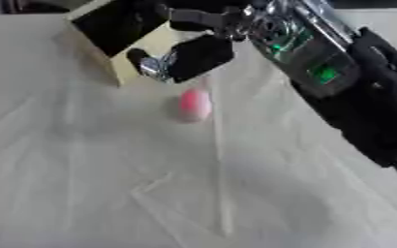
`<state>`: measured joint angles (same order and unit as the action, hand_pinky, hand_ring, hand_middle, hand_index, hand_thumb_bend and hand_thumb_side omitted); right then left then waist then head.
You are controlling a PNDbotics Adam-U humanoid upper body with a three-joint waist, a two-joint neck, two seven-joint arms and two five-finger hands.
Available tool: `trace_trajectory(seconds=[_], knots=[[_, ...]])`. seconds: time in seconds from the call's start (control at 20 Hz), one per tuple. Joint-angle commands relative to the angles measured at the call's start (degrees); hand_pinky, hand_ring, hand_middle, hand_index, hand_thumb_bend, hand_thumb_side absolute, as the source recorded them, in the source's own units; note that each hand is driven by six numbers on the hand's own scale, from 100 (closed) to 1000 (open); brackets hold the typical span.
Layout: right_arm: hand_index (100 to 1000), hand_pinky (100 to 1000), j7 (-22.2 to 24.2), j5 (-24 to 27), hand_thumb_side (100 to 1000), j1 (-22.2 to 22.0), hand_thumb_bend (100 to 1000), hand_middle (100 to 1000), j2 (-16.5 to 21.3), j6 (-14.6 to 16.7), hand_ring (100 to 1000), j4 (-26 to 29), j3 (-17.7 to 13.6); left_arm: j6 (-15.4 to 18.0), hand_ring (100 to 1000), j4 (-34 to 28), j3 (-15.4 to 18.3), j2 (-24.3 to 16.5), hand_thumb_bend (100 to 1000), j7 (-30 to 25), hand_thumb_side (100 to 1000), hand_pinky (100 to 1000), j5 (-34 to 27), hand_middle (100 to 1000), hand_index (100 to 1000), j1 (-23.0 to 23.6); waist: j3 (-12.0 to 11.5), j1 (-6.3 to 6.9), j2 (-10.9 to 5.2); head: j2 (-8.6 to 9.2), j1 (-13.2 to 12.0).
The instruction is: Pick up objects on the table and place them in the box.
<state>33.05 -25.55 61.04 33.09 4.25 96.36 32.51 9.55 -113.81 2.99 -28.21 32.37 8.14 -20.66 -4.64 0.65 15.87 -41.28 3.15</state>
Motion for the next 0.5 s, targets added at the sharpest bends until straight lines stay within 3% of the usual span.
trace_trajectory(seconds=[0.05, 0.4, 0.5], knots=[[863, 857, 0.5, 0.7, 889, 1.3, 100, 771, 0.5, 0.0, 832, 0.0, -0.4, 0.1, 690, -0.8, 0.8, -0.6, 108, 0.3, 694, 723, 0.4, 778, 885, -0.4, -0.1, 0.19, -1.16, 0.17, 0.1], [877, 856, 0.4, 1.2, 900, 0.9, 100, 773, 0.9, -0.1, 830, 0.2, -0.6, 0.0, 690, -0.8, 0.7, -0.6, 103, 0.2, 702, 724, 0.4, 778, 885, -0.4, 0.0, 0.17, -1.12, 0.03, 0.0], [898, 854, 0.9, 1.7, 832, 0.5, 100, 771, 1.4, -0.1, 830, 0.0, -0.5, -0.1, 690, -0.8, 0.7, -0.6, 101, 0.1, 704, 724, 0.4, 778, 885, -0.3, 0.0, 0.17, -1.05, -0.11, -0.1]])
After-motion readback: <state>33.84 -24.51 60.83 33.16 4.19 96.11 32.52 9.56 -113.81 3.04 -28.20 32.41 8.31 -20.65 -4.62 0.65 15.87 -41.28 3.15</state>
